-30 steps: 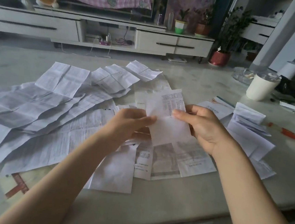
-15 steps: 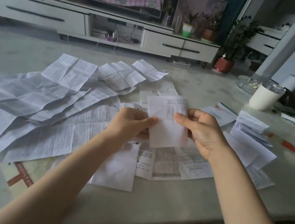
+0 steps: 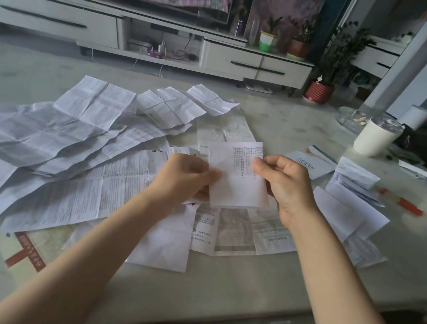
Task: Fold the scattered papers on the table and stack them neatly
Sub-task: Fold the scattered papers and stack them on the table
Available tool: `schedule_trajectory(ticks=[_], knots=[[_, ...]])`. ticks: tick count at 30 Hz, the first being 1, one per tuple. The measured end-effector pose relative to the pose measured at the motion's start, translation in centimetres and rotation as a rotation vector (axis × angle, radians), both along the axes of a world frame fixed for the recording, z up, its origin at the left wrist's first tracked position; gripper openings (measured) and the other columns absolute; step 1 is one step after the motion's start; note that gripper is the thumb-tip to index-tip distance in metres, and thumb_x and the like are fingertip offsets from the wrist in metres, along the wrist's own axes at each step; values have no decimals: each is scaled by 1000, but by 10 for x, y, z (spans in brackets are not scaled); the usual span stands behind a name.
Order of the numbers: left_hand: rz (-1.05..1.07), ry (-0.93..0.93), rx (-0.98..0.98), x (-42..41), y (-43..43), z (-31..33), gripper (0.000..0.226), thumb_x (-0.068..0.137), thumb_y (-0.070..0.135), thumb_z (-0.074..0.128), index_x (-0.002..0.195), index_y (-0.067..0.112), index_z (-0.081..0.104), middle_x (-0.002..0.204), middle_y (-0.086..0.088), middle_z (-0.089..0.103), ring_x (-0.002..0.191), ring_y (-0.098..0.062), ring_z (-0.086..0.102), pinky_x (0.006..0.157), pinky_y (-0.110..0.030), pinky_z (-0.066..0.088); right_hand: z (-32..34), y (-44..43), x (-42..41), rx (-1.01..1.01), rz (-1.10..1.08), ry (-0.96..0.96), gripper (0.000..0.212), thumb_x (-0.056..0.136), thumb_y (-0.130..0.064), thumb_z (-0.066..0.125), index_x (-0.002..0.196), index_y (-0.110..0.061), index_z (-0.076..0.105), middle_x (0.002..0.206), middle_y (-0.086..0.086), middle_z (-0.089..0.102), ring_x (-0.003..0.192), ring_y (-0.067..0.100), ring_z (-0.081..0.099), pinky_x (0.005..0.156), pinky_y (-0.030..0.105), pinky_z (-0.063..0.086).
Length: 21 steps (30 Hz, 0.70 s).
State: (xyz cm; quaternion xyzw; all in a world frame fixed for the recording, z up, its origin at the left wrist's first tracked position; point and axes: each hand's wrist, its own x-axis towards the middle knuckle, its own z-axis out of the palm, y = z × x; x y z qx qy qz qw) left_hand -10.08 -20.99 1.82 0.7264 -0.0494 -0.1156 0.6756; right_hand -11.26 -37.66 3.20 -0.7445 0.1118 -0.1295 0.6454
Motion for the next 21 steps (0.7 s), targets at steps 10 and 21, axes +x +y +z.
schedule_trajectory(ticks=[10, 21], knots=[[10, -3, 18, 6, 6, -3, 18, 88, 6, 61, 72, 1, 65, 59, -8, 67, 50, -15, 66, 50, -24, 54, 2, -1, -8, 102, 131, 140, 11, 89, -18, 60, 81, -10, 62, 78, 5, 60, 60, 11, 53, 49, 16, 45], [-129, -169, 94, 22, 21, 21, 53, 63, 33, 76, 112, 16, 62, 100, 7, 69, 91, -5, 65, 74, -17, 51, 7, 1, -15, -255, 199, 33, 20, 83, -8, 67, 64, -13, 61, 61, -2, 59, 55, 4, 50, 58, 15, 40]])
